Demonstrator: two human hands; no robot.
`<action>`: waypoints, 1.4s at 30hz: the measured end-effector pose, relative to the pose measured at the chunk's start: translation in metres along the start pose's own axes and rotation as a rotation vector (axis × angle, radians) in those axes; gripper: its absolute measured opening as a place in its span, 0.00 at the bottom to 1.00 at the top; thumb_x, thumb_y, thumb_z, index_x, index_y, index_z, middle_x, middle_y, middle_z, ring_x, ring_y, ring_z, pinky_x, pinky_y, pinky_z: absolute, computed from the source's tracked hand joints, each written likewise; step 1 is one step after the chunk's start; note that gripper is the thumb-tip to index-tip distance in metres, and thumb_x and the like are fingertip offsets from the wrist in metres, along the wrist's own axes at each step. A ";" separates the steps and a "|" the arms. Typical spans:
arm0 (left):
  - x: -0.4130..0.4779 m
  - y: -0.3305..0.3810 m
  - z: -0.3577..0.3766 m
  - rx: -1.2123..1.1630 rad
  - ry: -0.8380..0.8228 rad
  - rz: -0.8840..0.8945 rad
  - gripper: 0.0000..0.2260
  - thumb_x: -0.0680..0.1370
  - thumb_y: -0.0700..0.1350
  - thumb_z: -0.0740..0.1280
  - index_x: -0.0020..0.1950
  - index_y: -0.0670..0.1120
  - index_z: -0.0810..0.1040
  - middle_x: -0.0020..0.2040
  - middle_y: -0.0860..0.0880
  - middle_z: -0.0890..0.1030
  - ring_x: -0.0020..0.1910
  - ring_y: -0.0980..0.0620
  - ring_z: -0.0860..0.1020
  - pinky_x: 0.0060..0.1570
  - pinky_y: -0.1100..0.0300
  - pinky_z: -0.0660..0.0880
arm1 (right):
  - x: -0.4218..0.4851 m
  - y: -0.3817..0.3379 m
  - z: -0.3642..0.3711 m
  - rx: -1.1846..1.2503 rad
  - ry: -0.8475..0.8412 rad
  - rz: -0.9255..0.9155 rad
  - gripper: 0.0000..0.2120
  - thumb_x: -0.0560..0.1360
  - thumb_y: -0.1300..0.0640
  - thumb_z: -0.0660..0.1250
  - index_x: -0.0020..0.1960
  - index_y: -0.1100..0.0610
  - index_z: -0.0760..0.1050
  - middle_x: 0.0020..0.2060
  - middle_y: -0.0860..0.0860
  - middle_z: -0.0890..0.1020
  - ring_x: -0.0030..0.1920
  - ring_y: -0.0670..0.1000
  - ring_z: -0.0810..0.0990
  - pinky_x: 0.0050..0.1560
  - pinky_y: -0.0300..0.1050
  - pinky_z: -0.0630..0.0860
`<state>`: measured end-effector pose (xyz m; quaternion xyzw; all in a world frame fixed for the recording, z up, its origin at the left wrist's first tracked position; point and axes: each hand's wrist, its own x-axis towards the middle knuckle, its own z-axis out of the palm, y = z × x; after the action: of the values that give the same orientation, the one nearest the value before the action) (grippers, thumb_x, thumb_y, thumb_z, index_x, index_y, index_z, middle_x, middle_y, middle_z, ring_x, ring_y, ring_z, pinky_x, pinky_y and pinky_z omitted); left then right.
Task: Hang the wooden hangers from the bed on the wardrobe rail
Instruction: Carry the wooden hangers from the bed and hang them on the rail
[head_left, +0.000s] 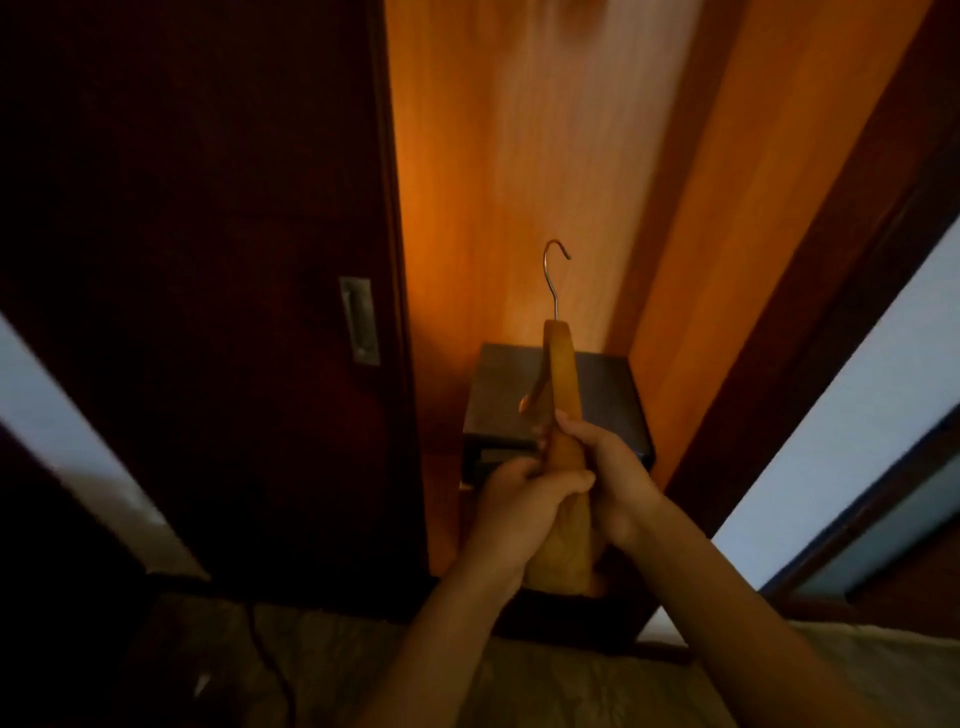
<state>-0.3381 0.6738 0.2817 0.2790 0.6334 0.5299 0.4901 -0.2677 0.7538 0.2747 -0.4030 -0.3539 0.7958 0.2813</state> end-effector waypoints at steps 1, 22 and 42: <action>0.009 0.008 0.005 -0.012 -0.016 0.018 0.06 0.69 0.46 0.71 0.39 0.44 0.80 0.33 0.48 0.80 0.36 0.49 0.79 0.41 0.56 0.75 | 0.004 -0.013 0.000 0.003 0.012 -0.031 0.11 0.74 0.50 0.64 0.41 0.58 0.78 0.32 0.50 0.78 0.34 0.48 0.78 0.39 0.42 0.74; 0.150 0.192 0.166 0.047 -0.075 0.321 0.10 0.64 0.49 0.70 0.42 0.46 0.82 0.39 0.50 0.83 0.41 0.51 0.82 0.42 0.57 0.76 | 0.059 -0.269 -0.064 -0.045 -0.024 -0.421 0.12 0.75 0.54 0.62 0.42 0.60 0.79 0.29 0.51 0.84 0.32 0.49 0.83 0.41 0.44 0.72; 0.221 0.388 0.233 -0.133 -0.103 0.733 0.02 0.69 0.46 0.70 0.37 0.50 0.78 0.37 0.51 0.82 0.39 0.52 0.81 0.42 0.56 0.78 | 0.089 -0.505 -0.034 -0.109 -0.323 -0.677 0.12 0.77 0.55 0.58 0.41 0.60 0.76 0.26 0.49 0.77 0.30 0.46 0.76 0.36 0.38 0.76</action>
<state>-0.2693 1.0689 0.5862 0.4810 0.4302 0.6953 0.3163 -0.2026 1.1289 0.6198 -0.1470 -0.5488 0.6910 0.4469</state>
